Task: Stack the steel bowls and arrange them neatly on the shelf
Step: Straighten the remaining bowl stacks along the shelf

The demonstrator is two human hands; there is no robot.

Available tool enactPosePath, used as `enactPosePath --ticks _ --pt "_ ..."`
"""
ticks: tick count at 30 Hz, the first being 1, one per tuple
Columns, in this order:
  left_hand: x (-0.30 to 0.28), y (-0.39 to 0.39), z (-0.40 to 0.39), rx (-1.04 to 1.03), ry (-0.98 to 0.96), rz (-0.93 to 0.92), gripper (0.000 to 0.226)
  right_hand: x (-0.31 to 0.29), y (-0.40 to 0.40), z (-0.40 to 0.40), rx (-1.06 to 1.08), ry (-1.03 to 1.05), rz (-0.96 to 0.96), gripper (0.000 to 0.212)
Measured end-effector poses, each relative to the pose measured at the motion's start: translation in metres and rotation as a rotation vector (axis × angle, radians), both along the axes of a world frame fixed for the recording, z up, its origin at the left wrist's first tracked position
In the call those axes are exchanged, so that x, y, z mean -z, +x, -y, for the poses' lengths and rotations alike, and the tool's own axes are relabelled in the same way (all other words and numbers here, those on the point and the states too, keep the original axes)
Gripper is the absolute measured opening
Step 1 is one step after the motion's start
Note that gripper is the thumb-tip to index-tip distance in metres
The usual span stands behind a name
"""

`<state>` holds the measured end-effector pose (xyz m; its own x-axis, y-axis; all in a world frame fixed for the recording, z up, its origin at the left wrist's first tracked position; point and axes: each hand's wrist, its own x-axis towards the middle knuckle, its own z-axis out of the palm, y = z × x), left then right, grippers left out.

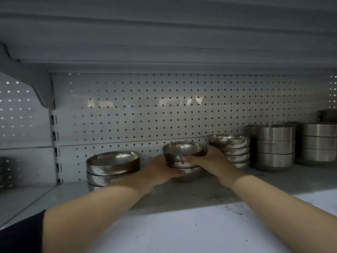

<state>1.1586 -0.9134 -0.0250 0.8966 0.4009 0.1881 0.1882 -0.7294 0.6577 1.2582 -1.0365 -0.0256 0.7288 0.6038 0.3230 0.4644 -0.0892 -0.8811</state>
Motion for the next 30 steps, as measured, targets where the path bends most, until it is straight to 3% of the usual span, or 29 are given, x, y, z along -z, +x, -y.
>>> enactPosePath --ticks 2,4,6,9,12,14,17,20,22,30 --pt "-0.026 -0.032 0.009 -0.012 0.118 0.001 0.039 -0.013 -0.010 0.005 0.131 -0.028 0.113 0.050" --pt "-0.049 -0.068 0.008 -0.088 0.259 0.074 0.059 -0.027 -0.025 0.009 0.208 0.030 0.223 0.079" --pt "-0.066 -0.101 -0.008 -0.177 0.354 0.178 0.064 -0.045 -0.050 0.005 0.150 0.126 0.320 0.079" --pt "-0.075 -0.127 -0.052 -0.324 0.337 0.242 0.063 -0.061 -0.085 -0.023 0.011 -0.112 0.361 0.084" --pt "-0.058 -0.133 -0.098 -0.461 0.240 0.215 0.066 -0.060 -0.109 -0.058 -0.086 -0.360 0.239 0.095" --pt "-0.039 -0.134 -0.118 -0.479 0.129 0.163 0.060 -0.050 -0.115 -0.072 -0.087 -0.429 0.191 0.085" --pt "-0.007 -0.135 -0.134 -0.415 -0.031 0.026 0.052 -0.029 -0.108 -0.076 -0.087 -0.445 0.175 0.047" --pt "0.010 -0.129 -0.138 -0.302 -0.087 -0.096 0.032 -0.014 -0.094 -0.076 -0.159 -0.411 0.107 0.049" --pt "0.016 -0.124 -0.136 -0.277 -0.097 -0.083 0.020 -0.007 -0.093 -0.081 -0.232 -0.355 0.061 0.039" --pt "0.034 -0.115 -0.134 -0.276 -0.188 0.011 0.023 0.012 -0.094 -0.093 -0.271 -0.180 -0.014 0.028"
